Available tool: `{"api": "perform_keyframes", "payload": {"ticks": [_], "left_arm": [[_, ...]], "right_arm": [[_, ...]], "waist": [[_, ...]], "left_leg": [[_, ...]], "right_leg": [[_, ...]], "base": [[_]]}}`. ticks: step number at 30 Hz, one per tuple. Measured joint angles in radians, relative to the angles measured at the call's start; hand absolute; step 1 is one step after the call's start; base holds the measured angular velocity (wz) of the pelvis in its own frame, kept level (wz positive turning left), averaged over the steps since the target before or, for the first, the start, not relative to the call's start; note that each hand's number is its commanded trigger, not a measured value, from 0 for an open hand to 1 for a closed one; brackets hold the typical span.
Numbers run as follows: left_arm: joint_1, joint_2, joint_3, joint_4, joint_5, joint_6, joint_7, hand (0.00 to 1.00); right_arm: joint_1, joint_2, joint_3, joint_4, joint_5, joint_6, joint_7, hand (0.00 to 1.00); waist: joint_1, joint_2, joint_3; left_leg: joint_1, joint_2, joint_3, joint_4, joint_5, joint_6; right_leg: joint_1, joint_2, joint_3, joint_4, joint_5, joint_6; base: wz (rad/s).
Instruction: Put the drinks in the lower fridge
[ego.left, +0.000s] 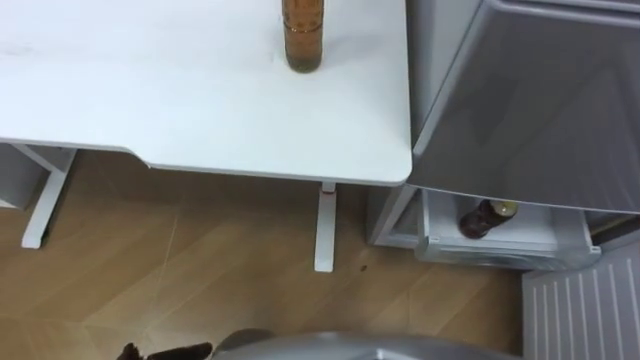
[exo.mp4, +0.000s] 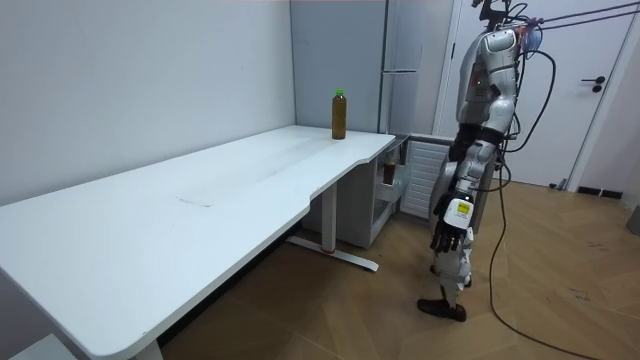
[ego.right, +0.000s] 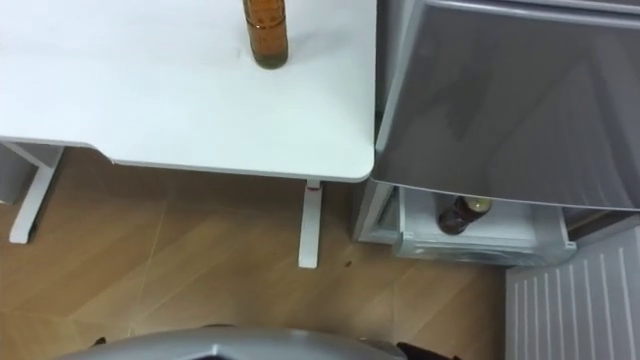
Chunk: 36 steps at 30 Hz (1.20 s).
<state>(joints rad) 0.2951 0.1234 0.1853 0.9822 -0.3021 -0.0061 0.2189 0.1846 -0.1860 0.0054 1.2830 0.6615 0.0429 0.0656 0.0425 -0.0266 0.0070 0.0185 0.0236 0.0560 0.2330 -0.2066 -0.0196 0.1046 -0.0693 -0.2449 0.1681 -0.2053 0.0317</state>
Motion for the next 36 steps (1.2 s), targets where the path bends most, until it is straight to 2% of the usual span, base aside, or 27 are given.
{"api": "perform_keyframes", "payload": {"ticks": [4,5,6,8,11,13,14,15,16,19,22,26,29,34,36], "left_arm": [[0.007,-0.012,0.021,-0.059,-0.001,-0.029,0.060,0.00],[0.010,-0.020,0.034,-0.084,-0.001,-0.044,0.082,0.00],[0.008,-0.025,0.048,-0.099,0.002,-0.058,0.099,0.00],[0.001,-0.024,0.051,-0.104,0.011,-0.079,0.134,0.00],[0.019,-0.026,0.050,-0.225,0.028,-0.087,0.193,0.00],[0.037,-0.025,0.046,-0.355,0.035,-0.096,0.259,0.00],[0.041,-0.025,0.044,-0.381,0.035,-0.105,0.276,0.00],[0.045,-0.025,0.043,-0.420,0.043,-0.128,0.302,0.00],[0.044,-0.025,0.043,-0.437,0.066,-0.152,0.326,0.00],[0.046,-0.025,0.041,-0.485,0.080,-0.165,0.364,0.00],[0.032,-0.025,0.040,-0.520,0.081,-0.200,0.411,0.00],[0.018,-0.025,0.038,-0.535,0.086,-0.218,0.448,0.00],[0.011,-0.024,0.035,-0.568,0.176,-0.236,0.488,0.00],[0.011,-0.015,0.004,-0.733,0.234,-0.276,0.498,0.00],[0.008,0.006,-0.018,-0.776,0.265,-0.294,0.497,0.00]], "right_arm": [[-0.003,0.001,-0.010,0.000,-0.012,-0.021,0.001,0.00],[-0.001,0.001,-0.012,0.001,-0.022,-0.028,0.001,0.00],[-0.001,0.001,-0.027,0.002,-0.045,-0.031,0.002,0.00],[-0.004,0.000,-0.030,0.007,-0.077,-0.039,0.001,0.00],[-0.004,0.001,-0.031,0.004,-0.093,-0.043,0.003,0.00],[-0.004,0.003,-0.031,0.001,-0.094,-0.043,-0.001,0.00],[-0.004,0.003,-0.031,0.001,-0.094,-0.043,-0.004,0.00],[-0.004,0.003,-0.031,0.002,-0.097,-0.046,-0.012,0.00],[-0.004,0.003,-0.031,0.003,-0.100,-0.051,-0.019,0.00],[0.002,0.007,-0.031,0.002,-0.102,-0.065,-0.019,0.00],[0.001,0.015,-0.031,0.002,-0.120,-0.077,-0.015,0.00],[0.001,0.017,-0.029,0.003,-0.147,-0.087,0.002,0.00],[-0.001,0.018,-0.027,0.005,-0.158,-0.102,0.003,0.00],[-0.008,0.019,-0.026,0.004,-0.159,-0.120,0.013,0.00],[-0.008,0.019,-0.026,0.005,-0.160,-0.127,0.026,0.00]], "waist": [[-0.004,0.000,-0.0039],[-0.004,0.004,-0.0055],[-0.004,-0.001,-0.0046],[-0.005,-0.002,-0.0057],[-0.007,-0.005,-0.0050],[-0.005,-0.011,-0.0068],[-0.005,-0.012,-0.0074],[-0.005,-0.013,-0.0083],[-0.007,-0.013,-0.0086],[-0.008,-0.020,-0.0100],[-0.008,-0.029,-0.0106],[-0.008,-0.028,-0.0116],[-0.007,-0.028,-0.0104],[-0.006,-0.029,-0.0082],[-0.008,-0.029,-0.0078]], "left_leg": [[0.003,0.000,-0.002,0.000,0.000,0.000],[0.009,0.000,-0.004,0.000,0.000,0.000],[0.017,-0.001,-0.005,0.001,0.000,0.000],[0.025,-0.001,-0.006,0.002,-0.001,-0.001],[0.026,-0.001,-0.011,0.004,-0.002,-0.002],[0.027,-0.002,-0.015,0.003,-0.001,-0.002],[0.028,-0.002,-0.015,0.003,-0.001,-0.002],[0.031,-0.002,-0.014,0.002,-0.001,-0.002],[0.038,-0.002,-0.014,-0.001,-0.001,-0.002],[0.046,-0.002,-0.014,-0.003,-0.001,-0.002],[0.047,-0.003,-0.016,-0.005,-0.001,-0.002],[0.048,-0.004,-0.018,-0.007,-0.001,-0.003],[0.045,-0.004,-0.018,-0.009,-0.001,-0.003],[0.041,-0.004,-0.015,-0.010,-0.001,-0.003],[0.041,-0.004,-0.016,-0.010,-0.001,-0.003]], "right_leg": [[0.003,0.000,0.000,0.000,0.000,0.000],[0.011,0.000,-0.002,-0.001,0.000,0.000],[0.021,0.000,-0.004,-0.001,0.000,0.000],[0.029,0.000,-0.004,0.000,-0.002,0.001],[0.031,0.000,-0.004,-0.002,-0.007,0.001],[0.031,0.000,-0.004,0.001,-0.010,0.000],[0.032,0.000,-0.003,0.002,-0.010,0.000],[0.034,0.000,-0.002,0.002,-0.010,0.000],[0.039,0.000,-0.002,0.001,-0.010,0.000],[0.046,0.000,-0.001,0.000,-0.010,0.000],[0.050,0.000,-0.003,-0.001,-0.010,0.000],[0.050,0.001,-0.002,-0.002,-0.010,0.000],[0.047,0.001,0.000,-0.002,-0.010,0.000],[0.042,0.001,0.005,-0.002,-0.010,0.000],[0.042,0.001,0.007,-0.002,-0.010,0.000]], "base": [[0.00],[0.05],[0.04],[0.00],[0.04],[0.04],[0.00],[-0.03],[-0.04],[-0.02],[0.00],[0.01],[0.00],[-0.01],[0.00]]}}
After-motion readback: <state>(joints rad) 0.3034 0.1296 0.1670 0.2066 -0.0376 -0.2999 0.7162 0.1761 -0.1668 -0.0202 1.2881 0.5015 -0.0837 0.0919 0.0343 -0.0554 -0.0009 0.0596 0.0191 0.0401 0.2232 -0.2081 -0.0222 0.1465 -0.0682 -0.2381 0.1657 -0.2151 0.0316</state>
